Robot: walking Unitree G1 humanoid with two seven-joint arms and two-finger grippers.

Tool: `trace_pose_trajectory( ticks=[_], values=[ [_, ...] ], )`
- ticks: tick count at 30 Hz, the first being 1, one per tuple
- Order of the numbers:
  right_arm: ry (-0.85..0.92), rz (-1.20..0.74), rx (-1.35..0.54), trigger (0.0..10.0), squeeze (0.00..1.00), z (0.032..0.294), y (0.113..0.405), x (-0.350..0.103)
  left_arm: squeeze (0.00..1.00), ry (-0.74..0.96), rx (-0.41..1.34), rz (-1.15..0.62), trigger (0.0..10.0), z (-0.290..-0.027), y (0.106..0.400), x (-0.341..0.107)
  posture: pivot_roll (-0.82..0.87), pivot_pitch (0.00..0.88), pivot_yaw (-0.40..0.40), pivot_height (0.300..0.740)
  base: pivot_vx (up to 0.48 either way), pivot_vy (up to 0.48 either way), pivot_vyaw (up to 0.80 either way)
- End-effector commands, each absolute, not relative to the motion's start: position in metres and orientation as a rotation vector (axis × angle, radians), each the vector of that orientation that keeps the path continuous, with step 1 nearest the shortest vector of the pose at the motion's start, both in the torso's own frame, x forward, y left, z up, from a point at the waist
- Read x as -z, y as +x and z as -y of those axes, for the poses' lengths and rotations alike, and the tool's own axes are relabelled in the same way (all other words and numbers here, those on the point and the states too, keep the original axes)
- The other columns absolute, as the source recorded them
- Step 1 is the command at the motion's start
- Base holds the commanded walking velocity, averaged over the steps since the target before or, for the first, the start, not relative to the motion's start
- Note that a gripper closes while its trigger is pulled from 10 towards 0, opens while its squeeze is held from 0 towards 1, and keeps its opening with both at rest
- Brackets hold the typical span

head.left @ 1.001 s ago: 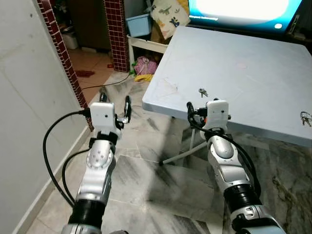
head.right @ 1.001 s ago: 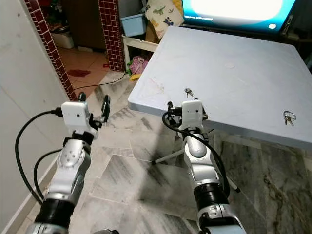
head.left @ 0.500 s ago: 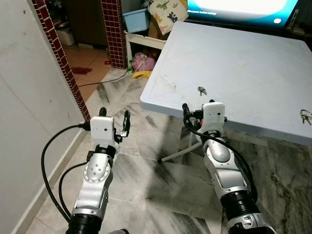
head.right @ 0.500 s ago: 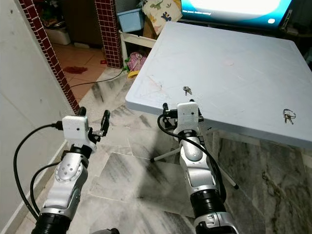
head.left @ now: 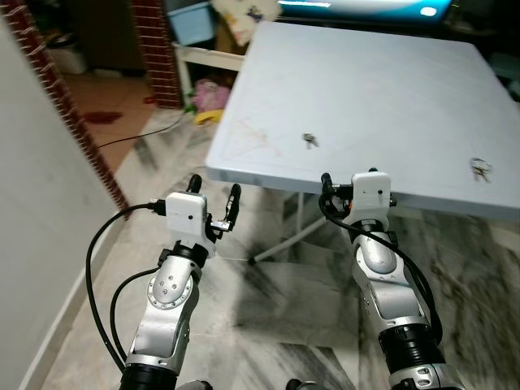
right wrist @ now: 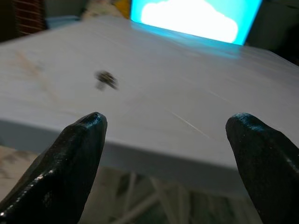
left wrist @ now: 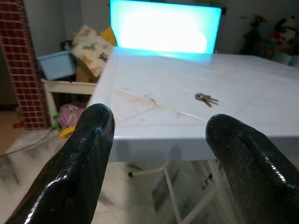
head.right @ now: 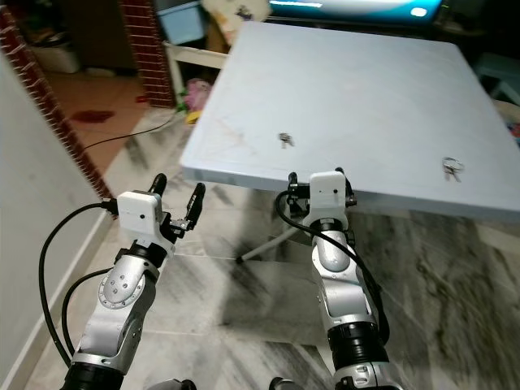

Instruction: Hang keys on a hook

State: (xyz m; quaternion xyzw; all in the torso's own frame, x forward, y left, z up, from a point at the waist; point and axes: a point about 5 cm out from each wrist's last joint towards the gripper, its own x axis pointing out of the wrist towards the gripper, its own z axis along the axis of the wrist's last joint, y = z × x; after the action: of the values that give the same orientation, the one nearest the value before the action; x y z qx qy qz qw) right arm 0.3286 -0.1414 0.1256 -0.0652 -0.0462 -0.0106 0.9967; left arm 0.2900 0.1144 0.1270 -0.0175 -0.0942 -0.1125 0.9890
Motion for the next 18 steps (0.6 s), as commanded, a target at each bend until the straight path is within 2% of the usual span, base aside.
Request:
trace_pose_trajectory(
  ticks=[1,6,12,14,18],
  values=[
    [-0.127,0.100,0.031,10.0,0.00,0.142,0.326,-0.127,0.00,-0.021,0.163,0.151,10.0,-0.126,0.289,-0.117,0.01,0.148,-0.001,0.740,0.000,0.000,0.00],
    [-0.099,0.119,-0.015,10.0,0.00,0.137,0.322,-0.131,0.00,-0.023,0.146,0.160,10.0,-0.132,0.290,-0.122,0.01,0.159,-0.007,0.740,0.000,0.000,0.00],
    [-0.185,0.154,-0.002,10.0,0.00,0.137,0.326,-0.140,0.00,-0.036,0.163,0.201,10.0,-0.129,0.294,-0.134,0.00,0.159,-0.010,0.740,0.000,0.000,0.00],
    [-0.125,0.158,-0.030,10.0,0.00,0.135,0.327,-0.141,0.00,-0.037,0.164,0.205,10.0,-0.128,0.295,-0.135,0.00,0.162,-0.009,0.740,0.000,0.000,0.00],
    [-0.099,0.160,0.035,10.0,0.00,0.138,0.329,-0.143,0.00,-0.041,0.194,0.223,10.0,-0.125,0.295,-0.140,0.00,0.164,-0.010,0.740,0.000,0.000,0.00]
  ],
)
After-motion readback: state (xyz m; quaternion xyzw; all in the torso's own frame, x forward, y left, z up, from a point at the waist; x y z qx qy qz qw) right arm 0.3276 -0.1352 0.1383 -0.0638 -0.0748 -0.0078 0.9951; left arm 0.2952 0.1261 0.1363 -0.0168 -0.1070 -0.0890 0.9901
